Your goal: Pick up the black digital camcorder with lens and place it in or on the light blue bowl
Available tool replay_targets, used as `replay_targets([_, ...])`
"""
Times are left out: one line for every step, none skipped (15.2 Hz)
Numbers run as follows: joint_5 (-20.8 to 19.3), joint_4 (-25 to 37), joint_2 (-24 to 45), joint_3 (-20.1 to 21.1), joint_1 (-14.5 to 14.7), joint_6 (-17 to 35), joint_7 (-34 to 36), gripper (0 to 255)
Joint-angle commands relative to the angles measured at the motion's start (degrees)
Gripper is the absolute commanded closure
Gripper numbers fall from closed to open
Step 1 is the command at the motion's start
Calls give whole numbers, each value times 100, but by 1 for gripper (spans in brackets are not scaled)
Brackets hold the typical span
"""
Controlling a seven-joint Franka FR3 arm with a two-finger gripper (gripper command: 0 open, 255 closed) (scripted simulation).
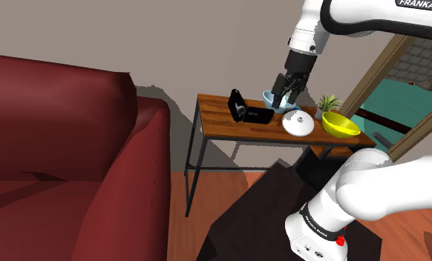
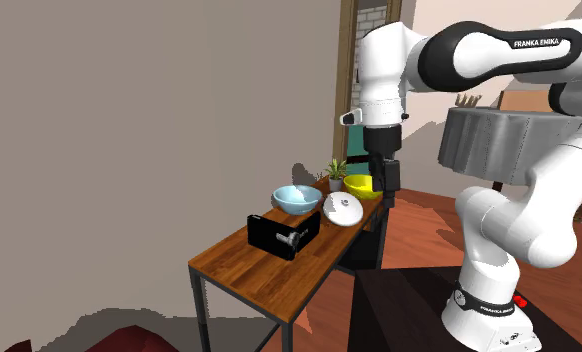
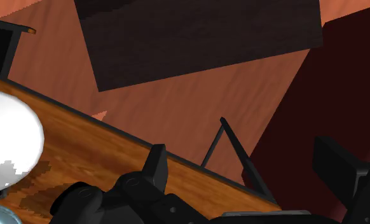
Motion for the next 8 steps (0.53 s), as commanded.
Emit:
replay_targets([0,0,0,0,0,0,0,0])
replay_targets([-42,-19,147,-32,-23,197,-26,0])
replay_targets([-81,-30,300,-64,-45,392,-51,0])
replay_targets([-120,-34,459,-97,-66,585,-75,0])
replay_targets([-156,-29,623,-129,-87,775,-98,0])
replay_targets([-191,-17,792,-162,-108,963,-120,0])
replay_targets([-223,4,966,-195,-129,1148,-141,0])
replay_targets([-254,32,1143,-228,-148,1329,-161,0])
